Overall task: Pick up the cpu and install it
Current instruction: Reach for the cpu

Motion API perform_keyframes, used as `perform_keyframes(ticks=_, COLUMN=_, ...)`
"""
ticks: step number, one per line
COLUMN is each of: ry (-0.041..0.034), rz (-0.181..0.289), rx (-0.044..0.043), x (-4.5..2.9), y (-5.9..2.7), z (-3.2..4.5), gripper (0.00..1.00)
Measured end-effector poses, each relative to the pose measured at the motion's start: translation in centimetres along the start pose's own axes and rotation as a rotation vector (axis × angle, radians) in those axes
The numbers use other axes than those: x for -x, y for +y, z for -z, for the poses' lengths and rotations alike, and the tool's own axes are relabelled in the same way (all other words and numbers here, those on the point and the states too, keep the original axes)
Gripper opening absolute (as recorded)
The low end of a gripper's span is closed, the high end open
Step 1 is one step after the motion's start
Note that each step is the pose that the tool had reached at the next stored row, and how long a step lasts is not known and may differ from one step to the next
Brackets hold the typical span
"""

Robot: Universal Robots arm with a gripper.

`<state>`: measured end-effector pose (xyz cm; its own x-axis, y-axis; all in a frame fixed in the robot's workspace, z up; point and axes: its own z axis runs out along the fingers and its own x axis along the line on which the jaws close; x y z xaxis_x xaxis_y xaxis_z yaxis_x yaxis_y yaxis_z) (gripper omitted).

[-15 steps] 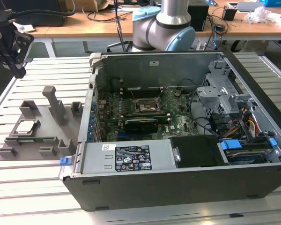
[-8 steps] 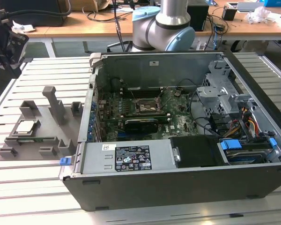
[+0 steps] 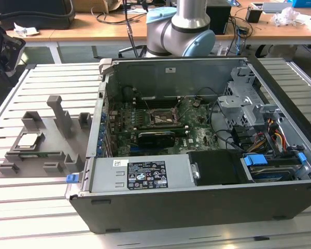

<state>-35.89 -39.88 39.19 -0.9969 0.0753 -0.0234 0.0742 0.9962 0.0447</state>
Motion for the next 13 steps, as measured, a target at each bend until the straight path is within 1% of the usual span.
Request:
perform_keyframes(ticks=5, ry=0.0000, rz=0.000, rx=0.0000, x=-0.71, y=-0.05, z=0.01, gripper=0.11)
perform_keyframes(ticks=13, ry=0.0001, rz=0.000, rx=-0.0001, x=-1.51, y=-0.12, z=0.01, gripper=0.11)
